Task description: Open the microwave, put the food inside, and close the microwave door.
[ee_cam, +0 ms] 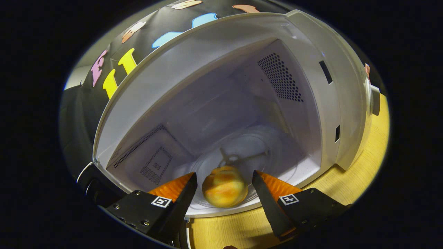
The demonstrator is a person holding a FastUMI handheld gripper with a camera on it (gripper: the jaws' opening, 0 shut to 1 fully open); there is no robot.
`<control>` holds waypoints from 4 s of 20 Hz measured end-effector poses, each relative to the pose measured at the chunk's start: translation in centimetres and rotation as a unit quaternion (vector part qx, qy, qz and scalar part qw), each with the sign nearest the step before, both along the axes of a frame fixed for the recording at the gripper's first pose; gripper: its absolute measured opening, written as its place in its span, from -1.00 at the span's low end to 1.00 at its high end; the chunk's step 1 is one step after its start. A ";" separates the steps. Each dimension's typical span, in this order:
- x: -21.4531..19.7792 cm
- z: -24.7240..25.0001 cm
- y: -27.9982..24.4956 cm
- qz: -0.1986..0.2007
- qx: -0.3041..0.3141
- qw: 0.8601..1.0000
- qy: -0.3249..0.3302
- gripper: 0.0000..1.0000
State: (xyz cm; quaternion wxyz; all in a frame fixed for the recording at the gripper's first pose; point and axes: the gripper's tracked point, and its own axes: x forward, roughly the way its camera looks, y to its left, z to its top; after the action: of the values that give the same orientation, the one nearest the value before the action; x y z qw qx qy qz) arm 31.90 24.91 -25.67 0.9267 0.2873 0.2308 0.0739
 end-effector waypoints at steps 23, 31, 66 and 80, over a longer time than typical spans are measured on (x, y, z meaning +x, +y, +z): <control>-21.1 16.1 -3.2 0.108 -0.146 0.970 -0.158 0.95; -29.9 18.2 -2.8 0.136 -0.165 0.959 -0.188 0.94; -44.0 15.5 18.7 0.382 -0.133 0.892 -0.204 0.89; -39.1 11.0 14.2 0.337 -0.190 0.911 -0.145 -0.91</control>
State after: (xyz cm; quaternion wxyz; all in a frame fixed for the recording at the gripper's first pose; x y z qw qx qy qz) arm -7.21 39.08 -14.67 0.9069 -0.0030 0.1868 0.3776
